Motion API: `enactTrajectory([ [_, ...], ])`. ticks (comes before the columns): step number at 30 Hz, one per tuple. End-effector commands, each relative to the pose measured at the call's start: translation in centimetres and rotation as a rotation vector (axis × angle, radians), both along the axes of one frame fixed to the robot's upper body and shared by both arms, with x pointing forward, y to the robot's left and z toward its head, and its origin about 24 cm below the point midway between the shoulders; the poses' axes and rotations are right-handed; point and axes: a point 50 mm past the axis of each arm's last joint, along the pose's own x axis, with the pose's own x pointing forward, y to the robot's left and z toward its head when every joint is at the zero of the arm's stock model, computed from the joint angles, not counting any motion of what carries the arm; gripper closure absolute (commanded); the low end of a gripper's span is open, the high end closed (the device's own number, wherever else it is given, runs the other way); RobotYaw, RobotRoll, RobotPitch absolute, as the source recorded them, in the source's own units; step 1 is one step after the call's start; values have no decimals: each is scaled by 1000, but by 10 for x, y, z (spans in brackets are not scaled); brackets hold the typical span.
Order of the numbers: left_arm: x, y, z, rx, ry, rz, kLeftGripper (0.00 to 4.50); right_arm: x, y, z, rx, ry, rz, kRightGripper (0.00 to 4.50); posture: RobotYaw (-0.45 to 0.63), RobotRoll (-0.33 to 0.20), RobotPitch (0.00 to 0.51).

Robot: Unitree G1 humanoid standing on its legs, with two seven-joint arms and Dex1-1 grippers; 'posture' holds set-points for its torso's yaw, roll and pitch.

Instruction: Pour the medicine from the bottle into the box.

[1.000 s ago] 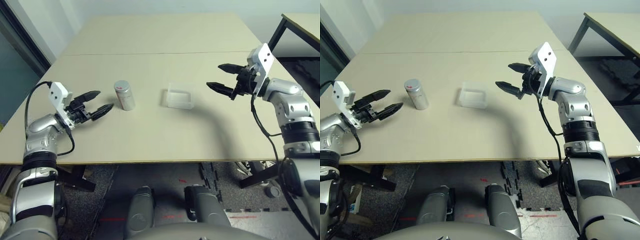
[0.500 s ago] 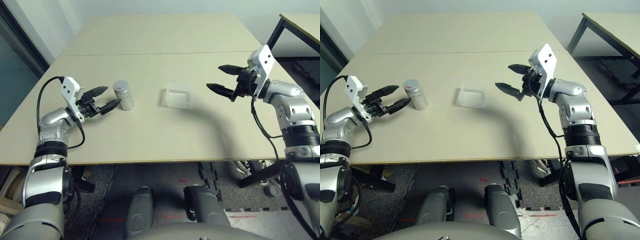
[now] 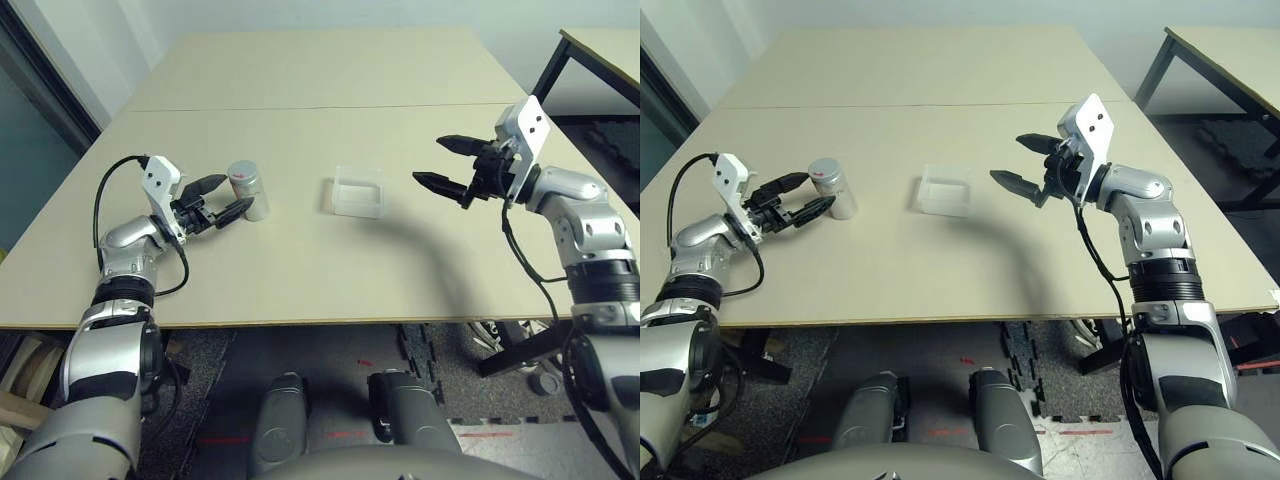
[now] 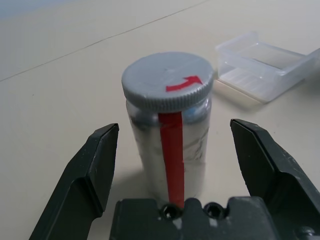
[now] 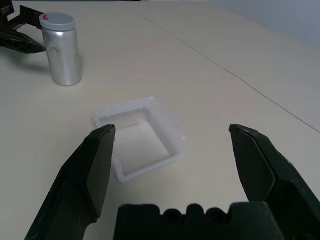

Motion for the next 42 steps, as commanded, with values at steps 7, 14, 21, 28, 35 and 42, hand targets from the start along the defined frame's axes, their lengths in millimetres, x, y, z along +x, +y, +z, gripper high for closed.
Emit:
enactTrajectory([
  [7, 6, -10, -2, 25, 24, -23, 20, -7, -5, 5, 6, -9, -14, 0, -161, 0, 49],
  [14, 8, -16, -7, 28, 44, -26, 20, -10, -4, 7, 3, -10, -12, 0, -185, 0, 58],
  [21, 11, -19, -10, 36, 52, 13, 20, -15, -5, 9, -1, -8, -14, 0, -205, 0, 56],
  [28, 11, -19, -11, 23, 57, 18, 1849, -15, -4, 10, -4, -6, -14, 0, -199, 0, 56],
  [35, 8, -19, 2, 4, 35, -112, 1949, -10, 14, 14, 13, 13, 69, 0, -127, 0, 59],
  [42, 2, -32, 21, -5, -14, -311, 1949, 2, 55, 31, 78, 48, 235, 0, -24, 0, 70],
])
